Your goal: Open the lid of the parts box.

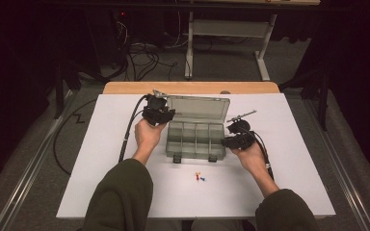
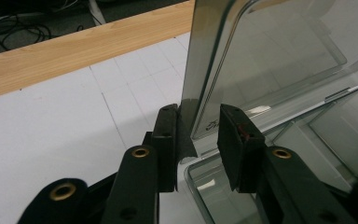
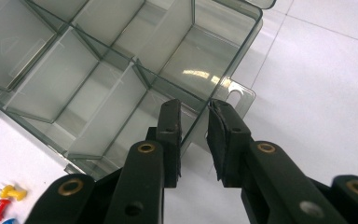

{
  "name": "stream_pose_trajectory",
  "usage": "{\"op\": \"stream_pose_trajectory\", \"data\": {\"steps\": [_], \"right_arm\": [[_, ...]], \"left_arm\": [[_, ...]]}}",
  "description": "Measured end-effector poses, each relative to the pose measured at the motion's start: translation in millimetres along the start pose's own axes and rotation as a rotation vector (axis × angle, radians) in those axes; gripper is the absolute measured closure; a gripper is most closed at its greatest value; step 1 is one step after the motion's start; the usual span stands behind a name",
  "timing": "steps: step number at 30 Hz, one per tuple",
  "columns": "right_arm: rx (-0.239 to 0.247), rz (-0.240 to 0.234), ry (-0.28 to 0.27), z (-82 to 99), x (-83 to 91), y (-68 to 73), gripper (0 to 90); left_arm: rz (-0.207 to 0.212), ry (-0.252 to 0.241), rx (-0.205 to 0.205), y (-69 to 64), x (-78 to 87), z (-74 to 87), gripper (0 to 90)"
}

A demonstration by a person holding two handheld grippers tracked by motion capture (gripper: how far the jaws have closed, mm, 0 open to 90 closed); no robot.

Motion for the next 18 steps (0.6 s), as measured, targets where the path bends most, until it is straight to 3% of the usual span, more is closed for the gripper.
{"op": "stream_pose_trajectory", "data": {"steps": [18], "right_arm": [[0.001, 0.002, 0.001, 0.1, 0.0, 0.4, 76.6]], "left_arm": [[-0.012, 0.023, 0.023, 3.6, -15.7, 4.1, 70.1]]}}
Point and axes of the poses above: each handheld gripper's, and its own axes: x roughly backward along the jaws, z roughly out of its underside, y roughly to its left, the point moved 4 cm from there along -x, roughly forward along the jaws, and after that the axes turned 2 degrees about -x, right-handed, at the moved point
